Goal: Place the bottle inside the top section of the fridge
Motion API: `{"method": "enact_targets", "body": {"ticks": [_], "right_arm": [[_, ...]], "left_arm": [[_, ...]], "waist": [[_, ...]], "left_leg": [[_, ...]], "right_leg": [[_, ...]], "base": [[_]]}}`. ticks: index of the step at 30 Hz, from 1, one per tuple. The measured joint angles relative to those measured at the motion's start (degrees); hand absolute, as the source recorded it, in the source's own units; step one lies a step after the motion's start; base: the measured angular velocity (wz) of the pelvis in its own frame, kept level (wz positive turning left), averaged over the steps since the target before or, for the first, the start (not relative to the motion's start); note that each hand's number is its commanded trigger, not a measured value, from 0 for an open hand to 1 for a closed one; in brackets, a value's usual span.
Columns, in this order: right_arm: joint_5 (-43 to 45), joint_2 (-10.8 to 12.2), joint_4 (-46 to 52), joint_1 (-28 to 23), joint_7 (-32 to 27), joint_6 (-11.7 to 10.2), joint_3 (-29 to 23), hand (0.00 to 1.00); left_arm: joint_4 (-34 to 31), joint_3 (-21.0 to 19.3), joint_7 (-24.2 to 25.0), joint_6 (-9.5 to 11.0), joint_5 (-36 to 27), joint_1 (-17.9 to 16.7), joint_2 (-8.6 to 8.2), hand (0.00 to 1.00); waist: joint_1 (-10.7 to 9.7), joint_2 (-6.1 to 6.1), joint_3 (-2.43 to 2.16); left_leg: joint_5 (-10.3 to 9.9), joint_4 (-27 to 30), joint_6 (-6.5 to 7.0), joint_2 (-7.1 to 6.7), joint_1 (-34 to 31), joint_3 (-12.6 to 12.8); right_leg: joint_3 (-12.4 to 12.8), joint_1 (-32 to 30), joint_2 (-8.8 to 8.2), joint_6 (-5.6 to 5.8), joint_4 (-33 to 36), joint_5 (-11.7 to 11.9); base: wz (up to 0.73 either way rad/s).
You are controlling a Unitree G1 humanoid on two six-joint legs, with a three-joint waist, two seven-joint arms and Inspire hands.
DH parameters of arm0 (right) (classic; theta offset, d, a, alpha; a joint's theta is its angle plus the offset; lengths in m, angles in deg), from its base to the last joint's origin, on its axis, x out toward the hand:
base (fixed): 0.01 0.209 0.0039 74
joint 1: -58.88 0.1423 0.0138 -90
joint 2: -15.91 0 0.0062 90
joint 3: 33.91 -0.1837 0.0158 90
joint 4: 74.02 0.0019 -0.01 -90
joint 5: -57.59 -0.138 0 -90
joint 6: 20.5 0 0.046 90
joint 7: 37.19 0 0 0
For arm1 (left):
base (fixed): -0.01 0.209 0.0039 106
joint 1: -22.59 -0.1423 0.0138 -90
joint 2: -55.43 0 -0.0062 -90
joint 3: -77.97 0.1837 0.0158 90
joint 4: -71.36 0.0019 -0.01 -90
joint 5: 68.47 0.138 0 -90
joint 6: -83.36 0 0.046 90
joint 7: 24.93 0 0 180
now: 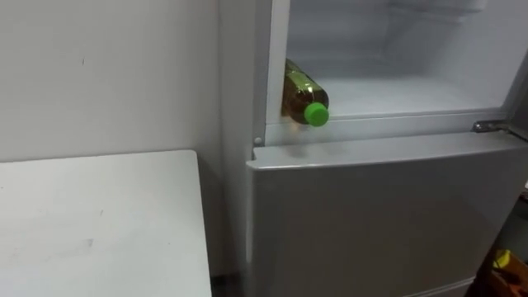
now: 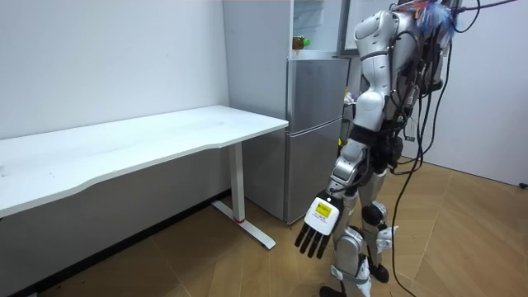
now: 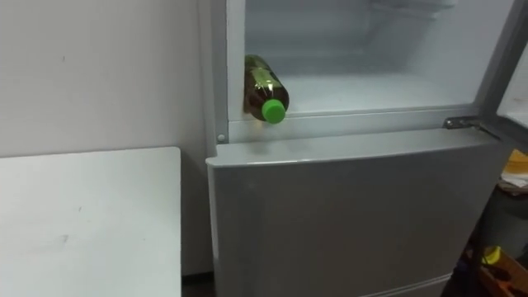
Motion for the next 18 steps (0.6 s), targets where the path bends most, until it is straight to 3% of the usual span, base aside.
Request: {"method": "enact_targets", "body": {"ticks": [8,13,15,18], "right_arm": [[0.2,0.6,4.8,-2.1,0.8,-2.6,4.5,0.0],[-0.7,3.4,8.6,-2.3,1.6,-3.1,7.1,0.0],[-0.4,4.5,9.4,-2.3,2.0,-4.3,8.3,0.0],[-0.5,4.9,11.2,-3.3,3.2,-6.3,11.4,0.0]], "left_arm": [[0.8,3.1,-0.4,0.4,0.0,2.2,0.03,0.0],[1.8,5.8,-0.4,1.0,-0.3,2.9,0.06,0.0],[1.8,6.9,-0.4,1.0,-0.3,2.9,0.03,0.0],[1.8,9.9,-0.8,1.1,-0.3,3.4,-0.04,0.0]], "waist": [[1.2,1.39,-0.6],[1.7,1.65,-0.57],[2.0,1.86,-0.6],[2.7,2.72,-1.02]], "left_leg": [[0.0,0.1,0.02,0.05,-0.4,1.5],[0.0,0.4,0.06,0.06,-0.4,1.5],[0.0,0.6,0.07,0.08,-0.4,1.5],[-0.1,0.7,0.14,0.08,-0.4,1.4]], "right_leg": [[1.5,-1.2,0.09,-0.1,1.5,0.2],[1.5,-1.3,0.08,-0.1,1.7,0.2],[1.5,-1.5,0.08,-0.09,1.3,0.2],[1.6,-1.4,0.09,-0.01,0.9,0.3]], "base": [[-0.11],[0.0],[0.0],[0.0]]}}
